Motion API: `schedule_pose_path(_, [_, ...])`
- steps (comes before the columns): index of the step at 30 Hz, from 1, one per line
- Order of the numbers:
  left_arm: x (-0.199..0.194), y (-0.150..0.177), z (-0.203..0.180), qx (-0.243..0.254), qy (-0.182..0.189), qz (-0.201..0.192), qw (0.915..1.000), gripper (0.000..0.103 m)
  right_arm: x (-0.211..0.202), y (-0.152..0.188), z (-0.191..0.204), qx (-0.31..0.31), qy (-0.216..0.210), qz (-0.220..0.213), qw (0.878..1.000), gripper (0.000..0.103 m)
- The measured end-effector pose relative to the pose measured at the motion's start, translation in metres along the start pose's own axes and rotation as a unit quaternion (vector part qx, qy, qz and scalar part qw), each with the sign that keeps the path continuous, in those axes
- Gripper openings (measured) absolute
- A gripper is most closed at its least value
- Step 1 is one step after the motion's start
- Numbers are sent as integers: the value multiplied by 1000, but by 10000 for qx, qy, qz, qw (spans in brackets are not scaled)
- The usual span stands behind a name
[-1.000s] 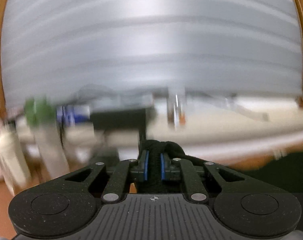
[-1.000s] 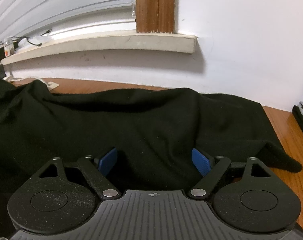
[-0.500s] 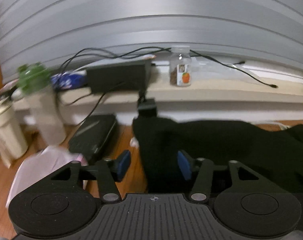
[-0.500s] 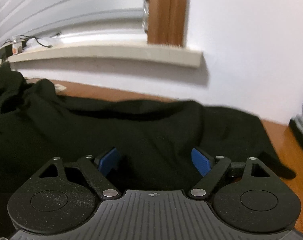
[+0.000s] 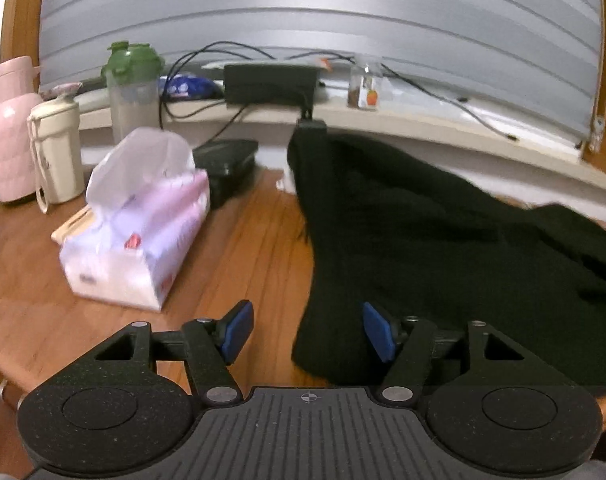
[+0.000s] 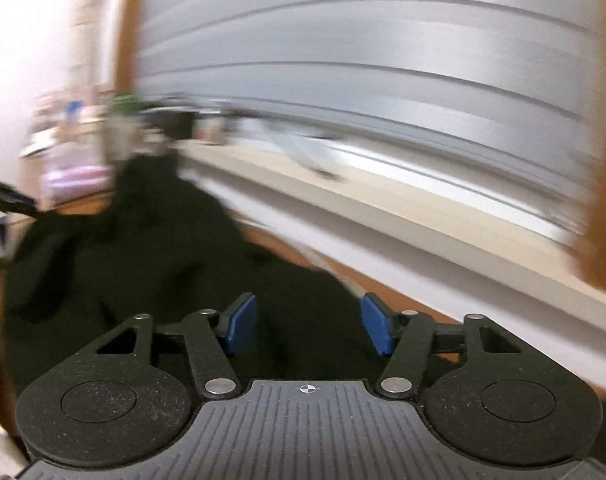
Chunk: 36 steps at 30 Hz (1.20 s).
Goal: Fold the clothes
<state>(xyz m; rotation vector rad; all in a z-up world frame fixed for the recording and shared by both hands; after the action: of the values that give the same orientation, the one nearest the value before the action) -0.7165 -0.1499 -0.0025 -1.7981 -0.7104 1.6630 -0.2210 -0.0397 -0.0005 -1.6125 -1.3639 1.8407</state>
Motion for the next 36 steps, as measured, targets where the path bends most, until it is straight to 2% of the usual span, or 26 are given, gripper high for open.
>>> schedule_pose_path(2, [-1,6,1,-141,113,-26,9998,65,27,-23,47,-328,-433,13,9985,51])
schedule_pose_path(3, [-1,7,2,-193,140,-38,9997,65,41,-33,72,-469,-635,32,9969,44])
schedule_pose_path(4, [0,8,2,-227,146,-49,9996,65,54,-42,97,-610,-837,53,9946,41])
schedule_pose_path(8, [1,9,2,-303,160,-93,9994,65,100,-68,192,-1066,-1579,223,9814,39])
schedule_pose_path(13, [-4,13,2,-386,196,-120,9990,65,124,-87,290,-1655,-2168,316,9616,39])
schedule_pose_path(17, [-11,15,9,-467,85,-197,9987,65,128,-84,338,-1979,-2421,439,9488,39])
schedule_pose_path(21, [-19,18,19,-628,11,-288,9976,65,135,-76,348,-1983,-2391,674,9482,41])
schedule_pose_path(25, [-22,20,24,-745,23,-327,9967,65,137,-66,344,-1905,-2541,893,9440,50])
schedule_pose_path(28, [-20,20,24,-769,38,-331,9965,65,135,-57,346,-2048,-2560,1010,9393,49])
schedule_pose_path(29, [-20,19,23,-769,43,-340,9965,65,135,-54,346,-2103,-2559,1042,9378,45])
schedule_pose_path(31, [-20,17,20,-757,53,-372,9964,65,134,-55,342,-2097,-2559,992,9385,9])
schedule_pose_path(34, [-22,11,16,-717,47,-455,9964,65,127,-80,313,-1734,-2385,613,9536,8])
schedule_pose_path(36, [-25,6,14,-707,65,-532,9961,66,122,-107,279,-1286,-2218,290,9661,8])
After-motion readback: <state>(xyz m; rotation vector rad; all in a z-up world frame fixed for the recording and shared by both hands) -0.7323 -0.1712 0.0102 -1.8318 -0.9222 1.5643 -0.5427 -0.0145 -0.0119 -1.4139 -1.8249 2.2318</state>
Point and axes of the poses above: each gripper's, at about its wrist camera, not at the fingertips, and x roughly the way its jaws point, z to its left, y to its underside, the point moved 10 cm from there along x, roughly the way its jaws point, and after that the axes turned 10 degrees about z, right-handed, at the moved point
